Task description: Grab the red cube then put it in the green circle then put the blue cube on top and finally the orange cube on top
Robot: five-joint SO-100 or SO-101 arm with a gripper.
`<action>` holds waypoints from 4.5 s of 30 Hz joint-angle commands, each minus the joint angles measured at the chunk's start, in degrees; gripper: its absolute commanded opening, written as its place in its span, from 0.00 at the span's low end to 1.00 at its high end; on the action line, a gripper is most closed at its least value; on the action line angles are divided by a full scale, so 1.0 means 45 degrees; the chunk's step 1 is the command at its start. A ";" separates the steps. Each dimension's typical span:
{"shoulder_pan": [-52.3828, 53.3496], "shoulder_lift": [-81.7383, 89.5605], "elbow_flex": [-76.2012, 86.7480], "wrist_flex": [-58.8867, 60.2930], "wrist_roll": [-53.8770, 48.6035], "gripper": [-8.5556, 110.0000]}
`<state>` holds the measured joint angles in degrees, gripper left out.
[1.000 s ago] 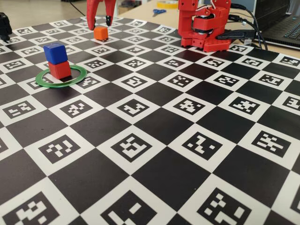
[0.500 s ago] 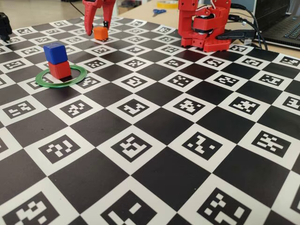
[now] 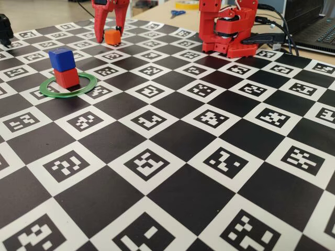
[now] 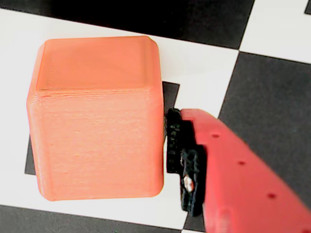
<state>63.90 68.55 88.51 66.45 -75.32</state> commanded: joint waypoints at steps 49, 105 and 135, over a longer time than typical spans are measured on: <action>-0.3398 0.2266 -0.9082 0.7383 0.4648 0.10; -1.0156 -0.1719 -1.1719 0.5488 1.2715 0.11; -1.0117 -0.2520 -1.0918 0.4063 1.1875 0.11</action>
<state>18.28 55.37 41.13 85.61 -21.01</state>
